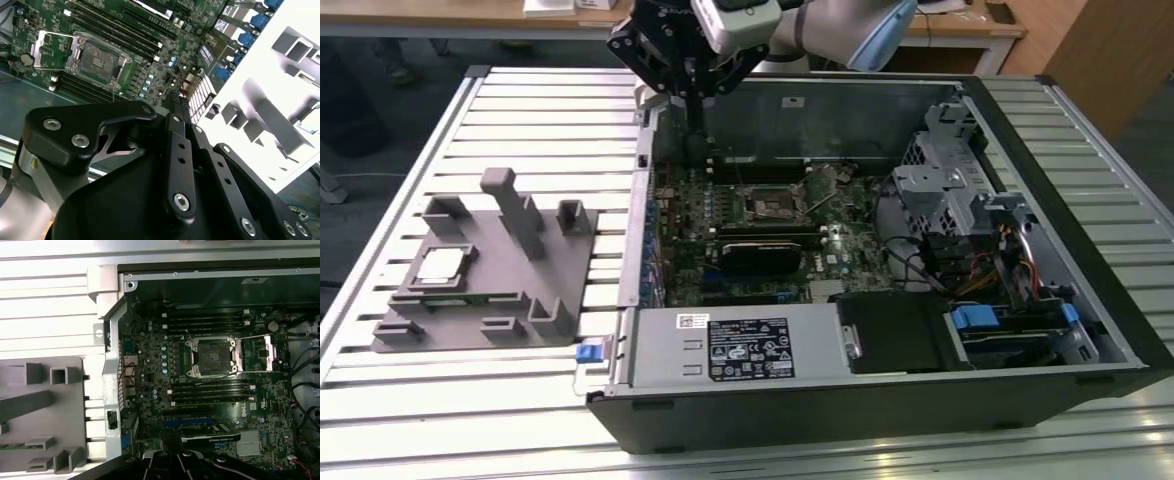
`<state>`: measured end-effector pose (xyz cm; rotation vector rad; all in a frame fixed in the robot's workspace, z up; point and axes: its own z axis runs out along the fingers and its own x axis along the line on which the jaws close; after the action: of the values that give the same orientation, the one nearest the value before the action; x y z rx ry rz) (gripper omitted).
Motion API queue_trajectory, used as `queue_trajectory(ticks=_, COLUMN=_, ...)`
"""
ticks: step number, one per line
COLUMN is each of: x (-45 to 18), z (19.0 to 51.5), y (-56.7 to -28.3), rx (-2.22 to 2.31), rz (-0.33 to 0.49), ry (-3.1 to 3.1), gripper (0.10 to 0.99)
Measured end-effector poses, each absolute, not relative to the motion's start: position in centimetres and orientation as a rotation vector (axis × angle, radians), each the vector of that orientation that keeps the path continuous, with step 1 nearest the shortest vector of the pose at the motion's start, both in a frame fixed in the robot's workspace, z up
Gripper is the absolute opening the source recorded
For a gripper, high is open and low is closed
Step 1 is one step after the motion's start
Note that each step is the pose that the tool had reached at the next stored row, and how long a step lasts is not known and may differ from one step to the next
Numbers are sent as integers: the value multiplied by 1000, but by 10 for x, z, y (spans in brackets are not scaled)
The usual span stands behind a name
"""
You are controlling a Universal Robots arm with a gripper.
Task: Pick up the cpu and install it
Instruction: 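Reach for the cpu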
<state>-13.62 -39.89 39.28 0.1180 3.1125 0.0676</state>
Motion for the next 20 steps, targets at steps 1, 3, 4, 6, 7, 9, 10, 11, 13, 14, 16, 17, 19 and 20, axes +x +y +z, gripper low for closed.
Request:
queue_trajectory(ticks=1, x=-137, z=393, y=-399, rx=118, rz=68, ry=3112, gripper=106)
queue_trajectory(ticks=3, x=-138, z=393, y=-399, rx=118, rz=68, ry=3112, gripper=106)
queue_trajectory(ticks=4, x=-138, z=393, y=-399, rx=118, rz=68, ry=3112, gripper=106)
queue_trajectory(ticks=6, x=-139, z=393, y=-399, rx=118, rz=68, ry=3113, gripper=106)
queue_trajectory(ticks=7, x=-140, z=393, y=-399, rx=118, rz=68, ry=3113, gripper=106)
queue_trajectory(ticks=9, x=-141, z=392, y=-399, rx=118, rz=68, ry=3112, gripper=106)
queue_trajectory(ticks=10, x=-141, z=392, y=-399, rx=118, rz=68, ry=3113, gripper=106)
queue_trajectory(ticks=11, x=-142, z=392, y=-399, rx=118, rz=67, ry=3113, gripper=106)
queue_trajectory(ticks=13, x=-143, z=392, y=-399, rx=118, rz=68, ry=3112, gripper=106)
queue_trajectory(ticks=14, x=-143, z=392, y=-399, rx=118, rz=68, ry=3113, gripper=106)
queue_trajectory(ticks=16, x=-144, z=392, y=-399, rx=118, rz=68, ry=3112, gripper=106)
queue_trajectory(ticks=17, x=-145, z=392, y=-399, rx=118, rz=68, ry=3112, gripper=106)
queue_trajectory(ticks=19, x=-146, z=392, y=-399, rx=118, rz=68, ry=3113, gripper=106)
queue_trajectory(ticks=20, x=-147, z=392, y=-399, rx=118, rz=68, ry=3112, gripper=106)
